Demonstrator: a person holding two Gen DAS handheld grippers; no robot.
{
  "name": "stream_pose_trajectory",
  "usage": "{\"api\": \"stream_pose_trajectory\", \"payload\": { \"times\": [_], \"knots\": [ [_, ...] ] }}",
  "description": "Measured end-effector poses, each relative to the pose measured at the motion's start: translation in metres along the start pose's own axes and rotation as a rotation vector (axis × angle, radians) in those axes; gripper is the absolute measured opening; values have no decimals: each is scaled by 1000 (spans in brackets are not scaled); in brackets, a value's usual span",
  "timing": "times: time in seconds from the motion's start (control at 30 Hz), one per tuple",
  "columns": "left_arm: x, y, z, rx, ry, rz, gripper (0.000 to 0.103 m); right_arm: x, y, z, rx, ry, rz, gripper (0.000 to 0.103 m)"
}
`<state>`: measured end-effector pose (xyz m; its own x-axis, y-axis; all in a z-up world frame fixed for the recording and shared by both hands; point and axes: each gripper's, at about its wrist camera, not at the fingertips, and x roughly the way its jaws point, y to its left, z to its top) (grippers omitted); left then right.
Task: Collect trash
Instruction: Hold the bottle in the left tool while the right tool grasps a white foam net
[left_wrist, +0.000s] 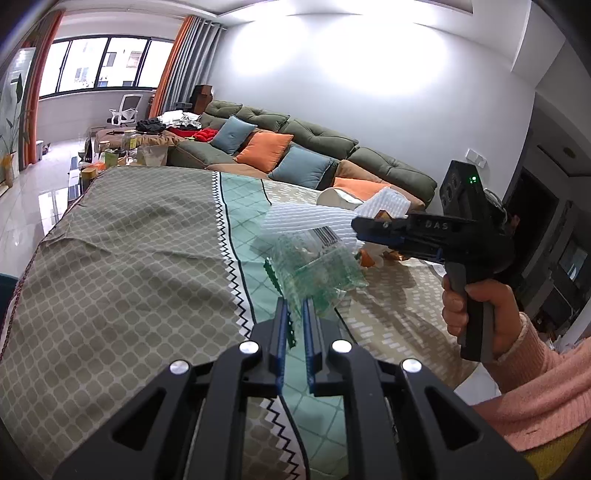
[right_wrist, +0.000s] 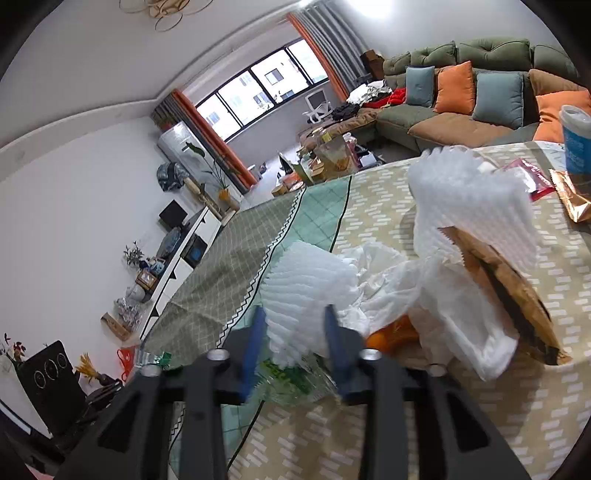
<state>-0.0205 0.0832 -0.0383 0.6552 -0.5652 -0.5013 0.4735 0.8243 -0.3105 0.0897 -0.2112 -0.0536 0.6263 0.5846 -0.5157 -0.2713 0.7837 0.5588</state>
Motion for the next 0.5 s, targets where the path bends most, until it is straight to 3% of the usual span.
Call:
{"api": "stream_pose_trajectory", "payload": {
  "times": [0.23,0.5],
  "knots": [
    [-5,6,0,-16,-7,14,10,9,-3,-2,22,19,38,5],
    [-15,12,2,-35,-28,38,10,3,25,8,-55,-14,92,2]
  ]
}}
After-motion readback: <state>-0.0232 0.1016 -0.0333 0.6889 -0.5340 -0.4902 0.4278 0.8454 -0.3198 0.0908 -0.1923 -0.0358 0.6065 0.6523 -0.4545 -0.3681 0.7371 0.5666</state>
